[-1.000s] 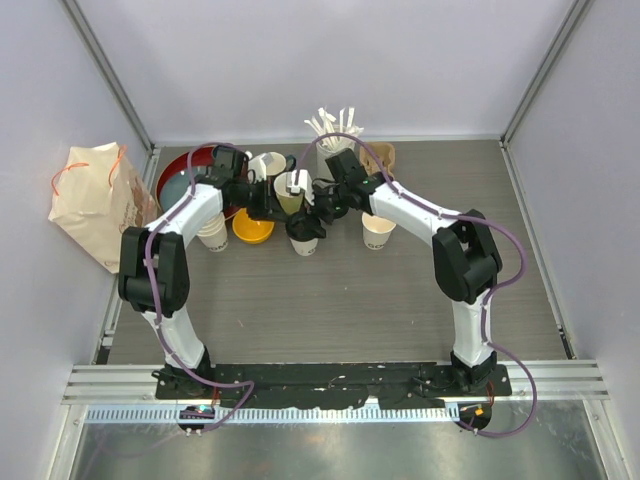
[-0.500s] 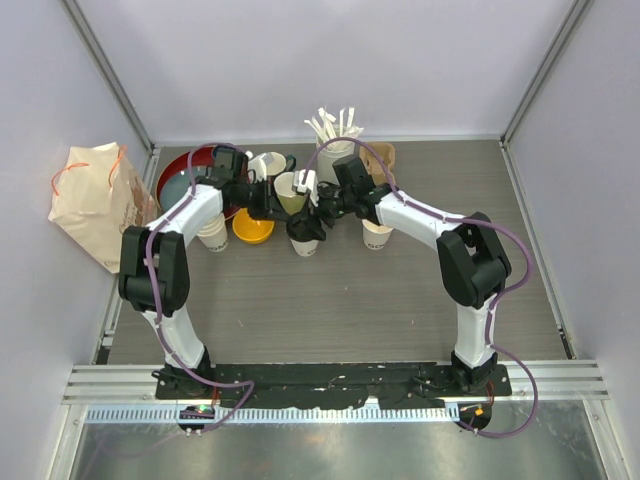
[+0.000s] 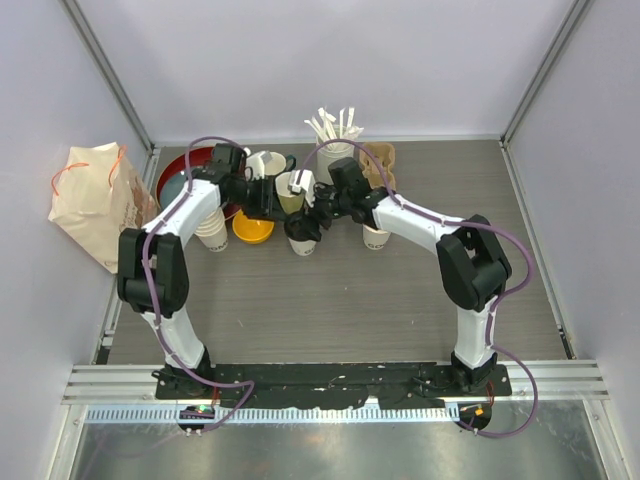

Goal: Pack the takeout coffee

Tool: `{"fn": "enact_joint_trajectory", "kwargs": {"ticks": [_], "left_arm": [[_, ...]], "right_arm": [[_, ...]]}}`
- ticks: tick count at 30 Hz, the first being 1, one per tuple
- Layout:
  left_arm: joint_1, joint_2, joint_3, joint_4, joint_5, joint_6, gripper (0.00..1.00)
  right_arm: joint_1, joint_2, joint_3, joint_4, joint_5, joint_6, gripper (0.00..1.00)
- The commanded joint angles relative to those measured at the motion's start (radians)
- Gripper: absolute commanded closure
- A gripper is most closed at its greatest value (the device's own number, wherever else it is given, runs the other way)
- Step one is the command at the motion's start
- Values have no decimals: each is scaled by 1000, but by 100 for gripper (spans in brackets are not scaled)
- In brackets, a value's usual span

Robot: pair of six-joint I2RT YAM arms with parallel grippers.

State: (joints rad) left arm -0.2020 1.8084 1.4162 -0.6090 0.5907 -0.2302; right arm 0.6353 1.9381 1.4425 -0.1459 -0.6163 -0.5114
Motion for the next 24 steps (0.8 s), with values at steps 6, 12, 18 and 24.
{"fn": "enact_joint_trajectory", "kwargs": {"ticks": [6, 12, 18, 24], "left_arm": [[62, -119, 59, -66, 46, 38, 52], [87, -162, 32, -57, 31, 57, 50], [95, -161, 27, -63, 35, 60, 49], [98, -156, 21, -57, 54, 57, 49]], "right_arm": [[26, 79, -7, -78, 191, 45, 39], [49, 125, 50, -72, 199, 59, 38], [53, 148, 91, -99, 193, 56, 35], [55, 144, 133, -145, 190, 94, 16]]}}
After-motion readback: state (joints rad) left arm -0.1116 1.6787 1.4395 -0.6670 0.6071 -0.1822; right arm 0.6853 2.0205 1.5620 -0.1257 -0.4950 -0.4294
